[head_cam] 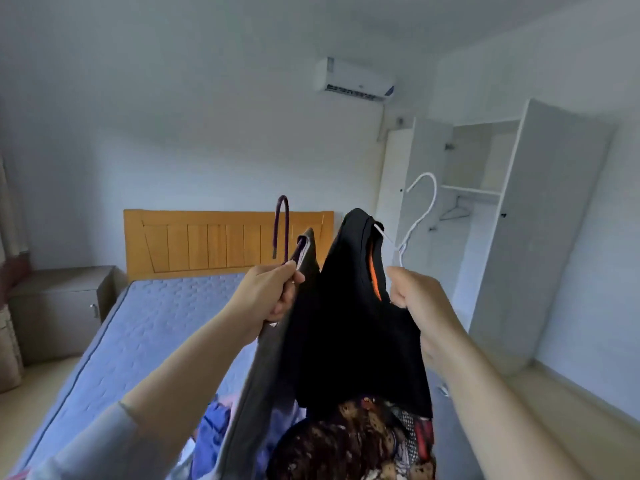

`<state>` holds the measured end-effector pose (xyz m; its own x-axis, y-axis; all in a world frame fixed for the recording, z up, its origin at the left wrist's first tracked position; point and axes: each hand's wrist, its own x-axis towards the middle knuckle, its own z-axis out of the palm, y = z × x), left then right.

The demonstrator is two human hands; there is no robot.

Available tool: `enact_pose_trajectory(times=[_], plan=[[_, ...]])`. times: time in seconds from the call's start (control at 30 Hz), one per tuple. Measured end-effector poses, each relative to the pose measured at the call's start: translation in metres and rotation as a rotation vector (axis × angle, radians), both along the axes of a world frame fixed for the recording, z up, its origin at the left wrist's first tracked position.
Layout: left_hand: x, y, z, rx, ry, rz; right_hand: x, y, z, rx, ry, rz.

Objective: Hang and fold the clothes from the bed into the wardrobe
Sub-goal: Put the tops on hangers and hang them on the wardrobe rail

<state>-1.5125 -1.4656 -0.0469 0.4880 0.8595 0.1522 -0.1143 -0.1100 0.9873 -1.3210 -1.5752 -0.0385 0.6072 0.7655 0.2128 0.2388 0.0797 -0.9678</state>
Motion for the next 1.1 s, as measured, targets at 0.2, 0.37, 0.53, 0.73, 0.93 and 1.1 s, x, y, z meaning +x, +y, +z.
enact_pose_trajectory(times=[0.2,0.37,0.53,0.73,0.93,1.1], plan=[[0.04,-0.074,-0.033,-0.064,0.085,0.009,0.028,-0.084,-0.039,-0.046,0.212,0.004],[0.071,-0.119,-0.062,-0.088,0.216,-0.008,0.047,-0.147,-0.083,-0.079,0.18,-0.142],[0.095,-0.154,-0.091,-0.145,0.216,-0.175,0.052,-0.193,-0.108,-0.124,0.117,-0.314],[0.119,-0.186,-0.131,-0.201,0.225,-0.327,0.044,-0.243,-0.145,-0.212,0.209,-0.502],[0.133,-0.213,-0.163,-0.151,0.262,-0.417,0.036,-0.271,-0.158,-0.24,0.226,-0.693],[0.152,-0.223,-0.176,-0.113,0.29,-0.548,0.03,-0.292,-0.171,-0.204,0.316,-0.843]])
